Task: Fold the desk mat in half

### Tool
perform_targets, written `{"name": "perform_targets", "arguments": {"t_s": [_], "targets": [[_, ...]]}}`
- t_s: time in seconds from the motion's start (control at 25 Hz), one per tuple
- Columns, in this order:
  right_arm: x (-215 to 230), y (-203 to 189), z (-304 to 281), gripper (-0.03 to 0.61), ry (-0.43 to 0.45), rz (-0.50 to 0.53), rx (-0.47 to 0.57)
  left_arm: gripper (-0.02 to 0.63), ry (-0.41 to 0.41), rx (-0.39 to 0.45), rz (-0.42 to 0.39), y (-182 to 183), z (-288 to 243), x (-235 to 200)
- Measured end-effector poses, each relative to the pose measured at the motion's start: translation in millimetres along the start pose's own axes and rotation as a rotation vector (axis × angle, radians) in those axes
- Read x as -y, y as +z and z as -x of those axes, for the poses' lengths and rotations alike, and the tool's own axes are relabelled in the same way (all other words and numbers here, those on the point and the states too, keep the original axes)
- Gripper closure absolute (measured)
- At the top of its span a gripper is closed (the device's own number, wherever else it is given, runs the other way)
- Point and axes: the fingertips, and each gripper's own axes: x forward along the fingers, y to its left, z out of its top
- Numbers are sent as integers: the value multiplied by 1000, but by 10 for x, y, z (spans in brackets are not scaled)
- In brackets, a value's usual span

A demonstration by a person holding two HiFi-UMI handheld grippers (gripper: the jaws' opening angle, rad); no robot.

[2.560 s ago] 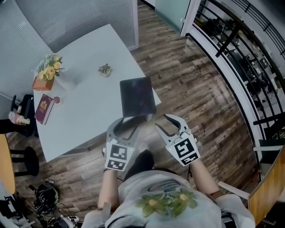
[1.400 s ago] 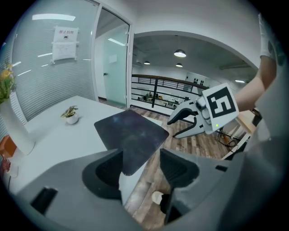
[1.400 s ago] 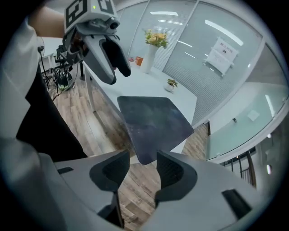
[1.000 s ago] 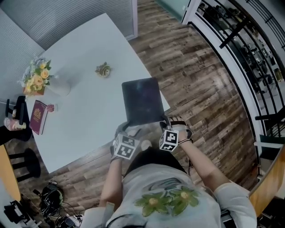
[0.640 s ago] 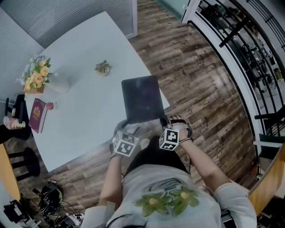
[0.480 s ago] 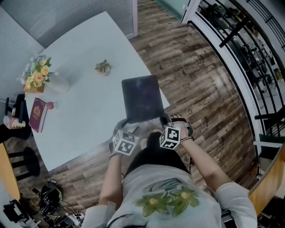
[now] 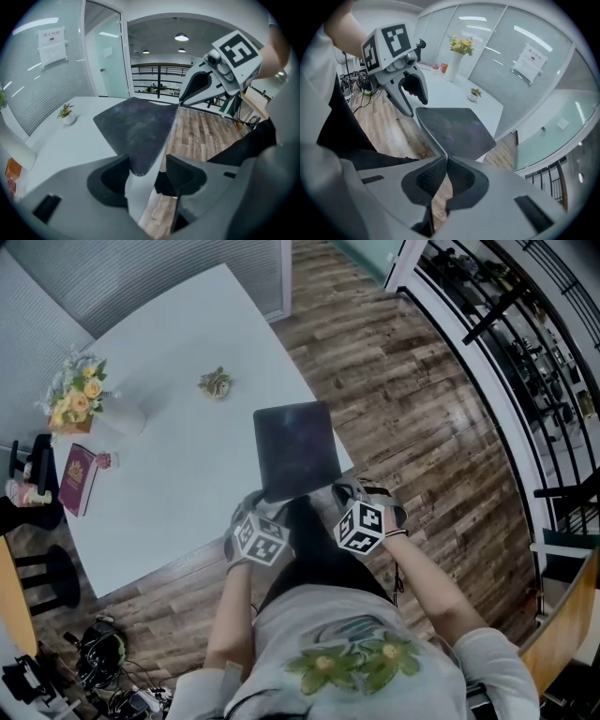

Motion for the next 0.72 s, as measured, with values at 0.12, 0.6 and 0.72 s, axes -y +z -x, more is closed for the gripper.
{"name": "perform_targets", "arguments": {"t_s": [0.12, 0.6, 0.72], "targets": [[56, 55, 54, 551, 9, -45, 34, 374, 5, -14, -13, -8, -26, -30], [348, 290, 187, 551, 21, -212, 124, 394, 15, -58, -60, -48, -18, -251], [415, 315, 202, 551, 25, -253, 139, 423, 13, -36, -56, -33, -12, -307]]}}
